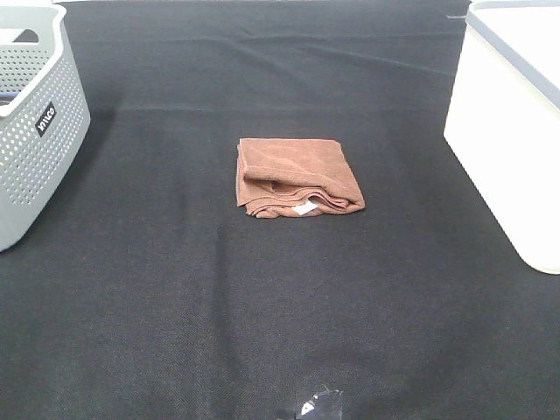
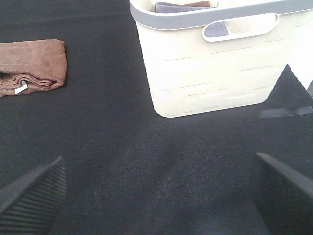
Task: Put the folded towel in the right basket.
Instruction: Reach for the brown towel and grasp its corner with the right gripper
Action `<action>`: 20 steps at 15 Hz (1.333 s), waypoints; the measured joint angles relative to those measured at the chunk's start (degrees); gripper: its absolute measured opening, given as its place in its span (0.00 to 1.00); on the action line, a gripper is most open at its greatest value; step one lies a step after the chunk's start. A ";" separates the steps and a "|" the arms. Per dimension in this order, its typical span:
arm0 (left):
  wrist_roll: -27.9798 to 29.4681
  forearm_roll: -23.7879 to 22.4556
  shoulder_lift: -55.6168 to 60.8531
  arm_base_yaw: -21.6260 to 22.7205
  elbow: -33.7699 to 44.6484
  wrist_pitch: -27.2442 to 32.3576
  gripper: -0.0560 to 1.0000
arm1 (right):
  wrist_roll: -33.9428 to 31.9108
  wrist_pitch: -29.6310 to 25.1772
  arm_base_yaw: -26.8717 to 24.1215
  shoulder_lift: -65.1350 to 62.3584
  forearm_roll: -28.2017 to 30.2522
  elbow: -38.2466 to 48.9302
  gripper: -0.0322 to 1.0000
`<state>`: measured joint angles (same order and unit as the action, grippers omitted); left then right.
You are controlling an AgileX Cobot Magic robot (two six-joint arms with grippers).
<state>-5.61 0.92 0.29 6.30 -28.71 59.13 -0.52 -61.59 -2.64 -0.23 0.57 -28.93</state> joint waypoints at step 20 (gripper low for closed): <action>0.00 0.00 0.00 0.00 0.00 0.00 0.99 | 0.00 0.00 0.00 0.00 0.00 0.00 0.98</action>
<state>-5.61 0.92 0.29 6.30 -28.71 59.13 -0.52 -61.59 -2.64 -0.23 0.57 -28.93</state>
